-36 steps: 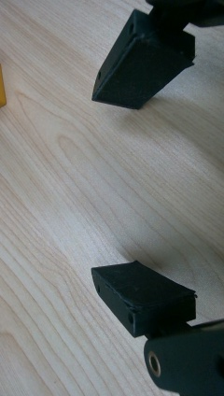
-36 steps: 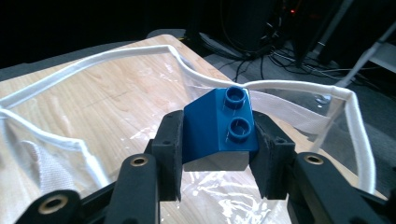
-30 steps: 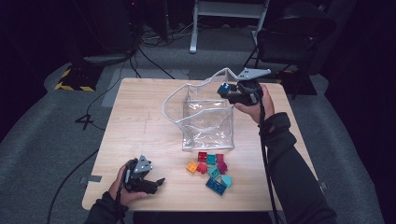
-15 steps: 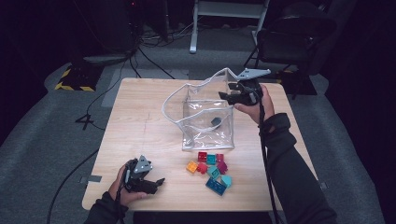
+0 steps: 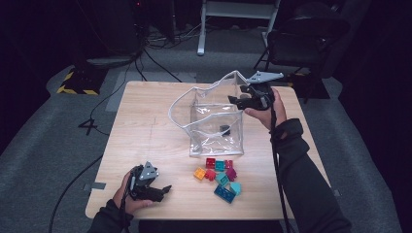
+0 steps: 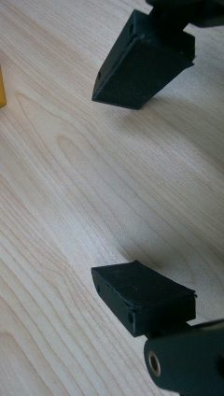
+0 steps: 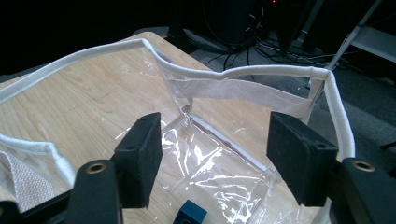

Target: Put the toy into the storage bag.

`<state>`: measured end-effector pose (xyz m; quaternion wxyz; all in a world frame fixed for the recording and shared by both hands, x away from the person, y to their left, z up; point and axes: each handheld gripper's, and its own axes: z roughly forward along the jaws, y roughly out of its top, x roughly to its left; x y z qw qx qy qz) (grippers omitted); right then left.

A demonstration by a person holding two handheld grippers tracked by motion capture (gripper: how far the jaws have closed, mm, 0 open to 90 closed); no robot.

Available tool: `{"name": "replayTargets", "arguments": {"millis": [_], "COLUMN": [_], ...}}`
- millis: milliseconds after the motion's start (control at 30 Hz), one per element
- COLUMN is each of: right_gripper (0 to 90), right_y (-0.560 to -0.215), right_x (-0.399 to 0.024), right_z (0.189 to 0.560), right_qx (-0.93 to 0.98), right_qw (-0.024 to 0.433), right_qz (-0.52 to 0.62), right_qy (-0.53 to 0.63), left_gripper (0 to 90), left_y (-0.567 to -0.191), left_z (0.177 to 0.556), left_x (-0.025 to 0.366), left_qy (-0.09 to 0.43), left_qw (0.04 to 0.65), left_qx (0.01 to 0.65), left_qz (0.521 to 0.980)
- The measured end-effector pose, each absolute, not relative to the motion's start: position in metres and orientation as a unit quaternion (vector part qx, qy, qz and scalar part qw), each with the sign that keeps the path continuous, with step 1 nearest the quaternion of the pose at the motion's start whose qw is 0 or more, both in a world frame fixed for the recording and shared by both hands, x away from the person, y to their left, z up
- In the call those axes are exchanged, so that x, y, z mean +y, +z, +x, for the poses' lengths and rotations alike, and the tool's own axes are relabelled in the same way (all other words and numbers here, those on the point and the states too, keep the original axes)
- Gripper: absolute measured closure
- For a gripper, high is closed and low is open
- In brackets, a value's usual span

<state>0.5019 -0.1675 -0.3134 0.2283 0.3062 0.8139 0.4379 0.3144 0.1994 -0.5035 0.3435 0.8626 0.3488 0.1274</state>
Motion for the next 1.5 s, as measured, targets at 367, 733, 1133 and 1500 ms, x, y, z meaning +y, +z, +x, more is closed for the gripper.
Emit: {"name": "replayTargets", "arguments": {"millis": [367,733,1133,1500], "right_gripper": [24.3,20.8,21.3,23.2], "right_y": [-0.308,-0.304,-0.32,-0.359], "right_x": [-0.175,-0.179,-0.198,-0.208], "right_z": [0.49,0.468,0.427,0.393], "right_qx": [0.809,0.818,0.823,0.845], "right_qw": [0.23,0.229,0.225,0.197], "right_qz": [0.303,0.266,0.231,0.184], "right_qy": [0.448,0.455,0.469,0.462], "left_gripper": [15.2,15.2,15.2,15.2], "left_y": [-0.503,-0.504,-0.503,-0.504], "left_z": [0.314,0.314,0.314,0.314], "left_x": [0.199,0.199,0.199,0.199], "left_qy": [0.127,0.127,0.127,0.127], "left_qw": [0.343,0.344,0.343,0.344], "left_qx": [0.349,0.349,0.349,0.35], "left_qz": [0.863,0.863,0.863,0.862]}}
